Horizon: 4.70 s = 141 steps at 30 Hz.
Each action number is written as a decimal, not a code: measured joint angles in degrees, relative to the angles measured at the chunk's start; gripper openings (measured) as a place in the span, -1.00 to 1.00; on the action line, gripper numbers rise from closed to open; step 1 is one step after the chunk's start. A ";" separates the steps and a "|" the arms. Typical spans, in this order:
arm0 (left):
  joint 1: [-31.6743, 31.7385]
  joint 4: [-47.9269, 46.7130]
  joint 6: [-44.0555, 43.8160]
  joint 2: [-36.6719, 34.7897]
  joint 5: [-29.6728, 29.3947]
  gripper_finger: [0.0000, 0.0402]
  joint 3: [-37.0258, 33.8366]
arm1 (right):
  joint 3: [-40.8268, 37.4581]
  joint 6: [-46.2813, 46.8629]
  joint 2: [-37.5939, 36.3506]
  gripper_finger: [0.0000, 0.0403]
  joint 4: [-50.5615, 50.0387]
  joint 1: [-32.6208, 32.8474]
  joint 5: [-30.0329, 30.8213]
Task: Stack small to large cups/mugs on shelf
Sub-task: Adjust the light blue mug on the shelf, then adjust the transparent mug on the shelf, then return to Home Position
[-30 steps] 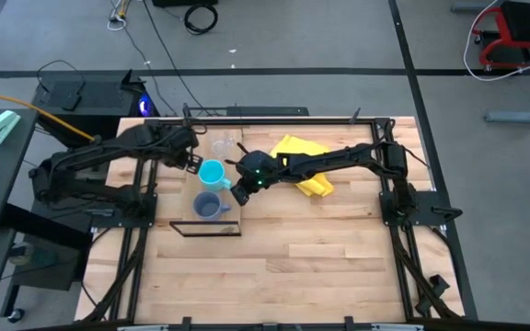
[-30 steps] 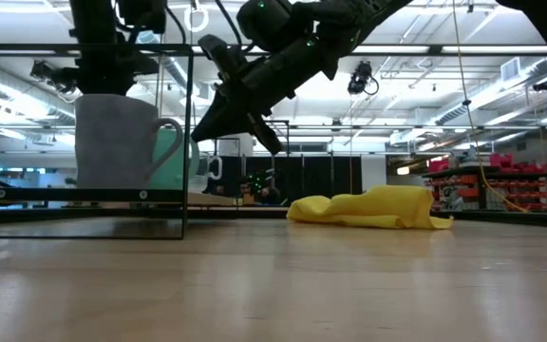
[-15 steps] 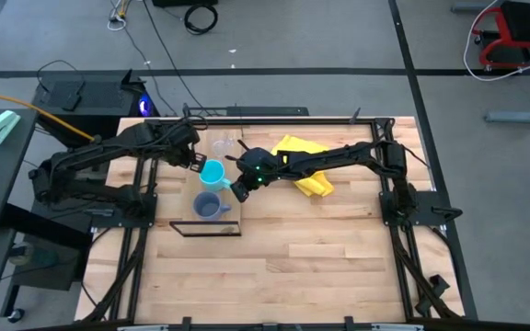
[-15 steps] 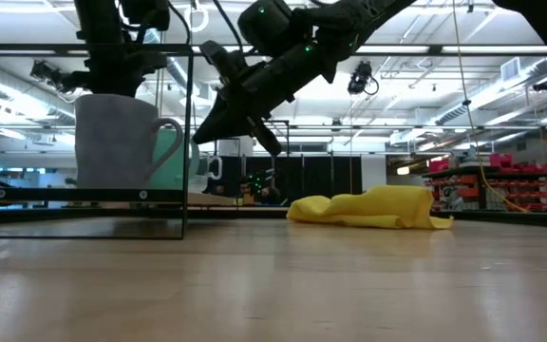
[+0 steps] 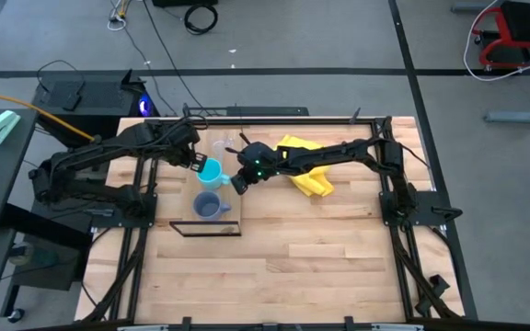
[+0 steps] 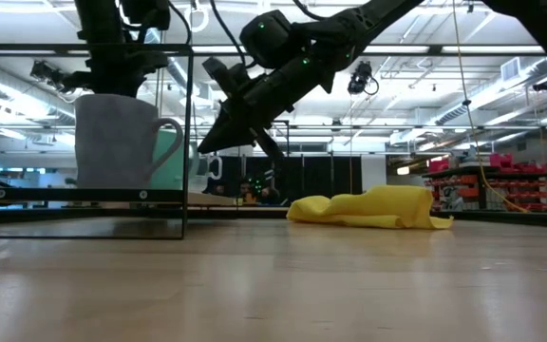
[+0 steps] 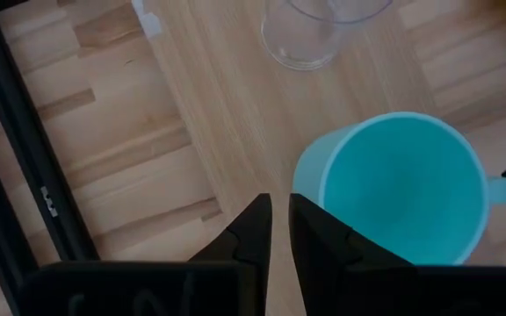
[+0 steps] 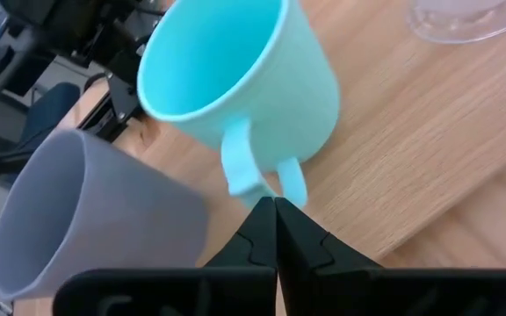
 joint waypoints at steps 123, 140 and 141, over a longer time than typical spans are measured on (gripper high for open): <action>7.96 6.46 11.10 -9.97 10.47 -0.79 2.63 | 23.10 -5.22 -25.67 -0.94 -60.12 5.14 21.49; -4.58 15.23 -6.70 -14.73 10.29 -0.80 8.80 | 8.07 15.75 -46.42 -0.95 -71.40 26.55 33.96; -5.60 15.70 -7.18 -14.71 10.31 -0.79 8.80 | 6.49 16.40 -48.25 -0.95 -70.13 28.10 34.13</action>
